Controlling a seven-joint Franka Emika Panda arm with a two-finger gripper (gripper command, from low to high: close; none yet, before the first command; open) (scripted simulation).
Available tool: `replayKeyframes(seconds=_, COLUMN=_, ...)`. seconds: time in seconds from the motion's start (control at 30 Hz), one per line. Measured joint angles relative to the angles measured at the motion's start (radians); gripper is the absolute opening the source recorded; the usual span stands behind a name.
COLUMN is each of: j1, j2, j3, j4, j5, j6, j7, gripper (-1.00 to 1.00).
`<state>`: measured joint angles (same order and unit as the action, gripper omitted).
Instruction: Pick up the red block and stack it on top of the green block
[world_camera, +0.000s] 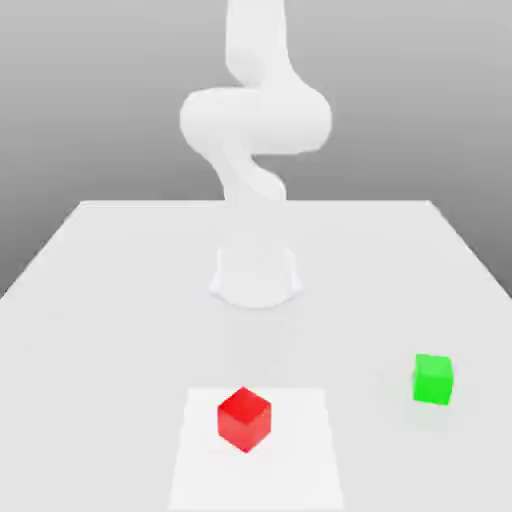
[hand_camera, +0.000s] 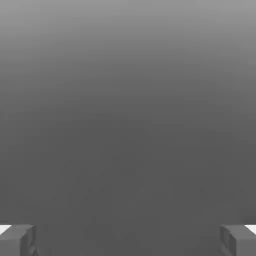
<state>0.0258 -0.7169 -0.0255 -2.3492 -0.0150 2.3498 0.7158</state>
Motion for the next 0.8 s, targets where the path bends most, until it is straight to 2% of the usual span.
replayKeyframes(seconds=0.47, j1=0.132, j2=0.52, j3=-0.165, j4=-0.297, j5=-0.022, j6=0.308, j7=-0.571, gripper=0.0)
replayKeyframes(seconds=0.63, j1=0.144, j2=0.703, j3=-0.18, j4=-0.398, j5=0.018, j6=0.416, j7=-0.801, gripper=0.0)
replayKeyframes(seconds=0.8, j1=0.11, j2=0.886, j3=-0.123, j4=-0.394, j5=0.121, j6=0.561, j7=-0.912, gripper=0.0)
